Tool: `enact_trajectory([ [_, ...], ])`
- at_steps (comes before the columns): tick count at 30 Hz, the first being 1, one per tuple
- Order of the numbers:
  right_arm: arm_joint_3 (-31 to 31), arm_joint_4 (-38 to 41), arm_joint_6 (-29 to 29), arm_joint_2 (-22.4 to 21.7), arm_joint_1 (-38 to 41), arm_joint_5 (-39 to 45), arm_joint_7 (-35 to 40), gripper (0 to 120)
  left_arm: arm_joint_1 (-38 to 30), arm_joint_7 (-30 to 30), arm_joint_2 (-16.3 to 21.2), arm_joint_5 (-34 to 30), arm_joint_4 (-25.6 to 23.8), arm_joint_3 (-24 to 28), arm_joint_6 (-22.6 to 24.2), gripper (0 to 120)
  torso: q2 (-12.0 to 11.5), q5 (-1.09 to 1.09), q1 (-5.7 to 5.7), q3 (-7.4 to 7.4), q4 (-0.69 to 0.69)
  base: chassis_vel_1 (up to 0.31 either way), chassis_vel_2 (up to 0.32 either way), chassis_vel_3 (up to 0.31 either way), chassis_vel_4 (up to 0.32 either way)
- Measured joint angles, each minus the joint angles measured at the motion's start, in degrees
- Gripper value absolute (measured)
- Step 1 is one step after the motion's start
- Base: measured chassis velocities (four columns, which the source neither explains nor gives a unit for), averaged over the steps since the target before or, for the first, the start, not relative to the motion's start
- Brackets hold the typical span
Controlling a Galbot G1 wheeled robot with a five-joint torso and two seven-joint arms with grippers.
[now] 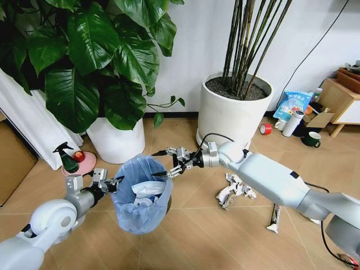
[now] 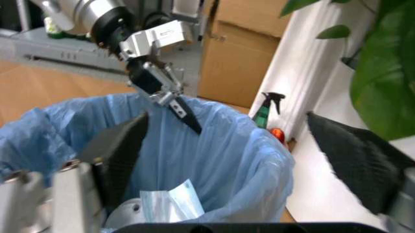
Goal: Pick up the trash bin and place the garbage on the floor into it.
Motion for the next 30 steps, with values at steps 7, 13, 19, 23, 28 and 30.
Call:
enact_trajectory([
  [7,1.6,0.0,0.3,-0.1,-2.5,0.9,1.7,100,0.2,0.0,-0.1,0.1,0.0,0.0,0.0,0,0.0,-0.01,0.0,0.0,0.0,0.0,0.0,0.0,0.0],
  [13,2.5,0.3,0.8,0.2,-4.6,5.1,4.2,100,1.0,0.0,0.0,0.2,-0.1,-0.1,0.0,0,0.0,0.0,0.0,0.0,0.0,0.0,0.0,0.0,0.0],
  [19,3.3,1.5,4.1,0.4,-6.6,7.3,8.6,100,0.9,-0.1,0.0,0.2,-0.2,-0.2,0.0,0,0.0,0.0,0.0,0.0,0.01,0.0,0.0,0.0,0.0],
  [23,4.4,2.0,4.4,-0.4,-7.8,8.0,11.3,100,0.9,-0.1,0.0,0.2,-0.2,-0.3,0.0,0,0.0,-0.01,0.0,0.0,0.0,0.0,0.0,0.0,0.0],
  [28,7.9,3.2,2.8,-2.1,-11.4,9.1,18.8,100,1.4,-0.1,-0.5,0.2,-0.3,-1.3,0.0,0,0.0,0.0,0.0,0.0,0.0,0.0,0.0,0.0,0.0],
  [30,11.1,3.8,1.8,-2.7,-14.4,9.1,25.3,100,1.5,-0.1,-1.0,0.1,-0.3,-1.9,0.0,0,0.0,0.0,0.0,0.0,-0.01,0.0,0.0,0.0,0.0],
])
